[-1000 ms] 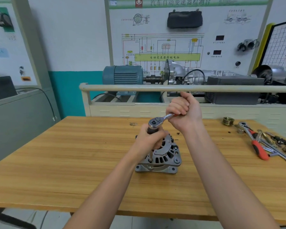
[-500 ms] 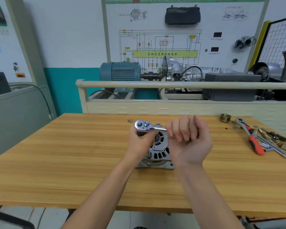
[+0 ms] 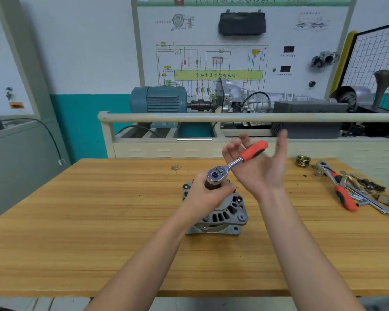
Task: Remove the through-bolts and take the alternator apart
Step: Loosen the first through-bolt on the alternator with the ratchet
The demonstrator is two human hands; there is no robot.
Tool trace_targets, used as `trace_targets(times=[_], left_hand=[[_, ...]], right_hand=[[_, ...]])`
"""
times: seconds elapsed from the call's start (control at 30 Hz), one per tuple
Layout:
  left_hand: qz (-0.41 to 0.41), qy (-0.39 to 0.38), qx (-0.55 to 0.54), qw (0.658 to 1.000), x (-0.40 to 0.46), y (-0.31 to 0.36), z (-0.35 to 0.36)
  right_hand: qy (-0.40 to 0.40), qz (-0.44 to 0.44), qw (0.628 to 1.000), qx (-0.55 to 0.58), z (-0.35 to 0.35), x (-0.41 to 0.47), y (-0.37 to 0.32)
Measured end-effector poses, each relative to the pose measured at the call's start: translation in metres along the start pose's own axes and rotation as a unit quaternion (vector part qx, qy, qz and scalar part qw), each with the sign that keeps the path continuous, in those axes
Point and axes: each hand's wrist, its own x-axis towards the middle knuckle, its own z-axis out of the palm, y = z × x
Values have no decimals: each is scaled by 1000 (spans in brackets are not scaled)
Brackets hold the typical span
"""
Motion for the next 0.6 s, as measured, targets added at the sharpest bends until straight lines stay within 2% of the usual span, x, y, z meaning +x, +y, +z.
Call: trace_targets(times=[0.07,0.1,0.13,0.17,0.2,0.23,0.27,0.33,0.5,0.6], left_hand=[[9,5,16,1000,-1,-3,1],[10,8,19,1000,-1,-5,1],[13,13,17,1000,-1,-6,1],[17,20,11,1000,0,-7,2],[21,30,6,999,0,-7,4],[24,41,4,999,1,-7,6],[28,47,4,998,1,-8,7],[39,41,7,998,1,-10,8],[43,23,1,999,6,-13,4],[24,40,3,999,11,-13,2]], right_hand=[[45,-12,990,-131,-22,-12,-1],[104,-21,958,-267,-34,-17,3],[175,-24,881,-439,-43,-19,11],[213,-20,780,-588,-50,-18,21],[202,-7,691,-694,-55,-16,30],[170,15,619,-767,-56,-13,39],[145,38,569,-809,-57,-10,45],[146,60,527,-835,-55,-6,48],[172,68,462,-868,-52,2,44],[182,71,443,-875,-58,12,44]])
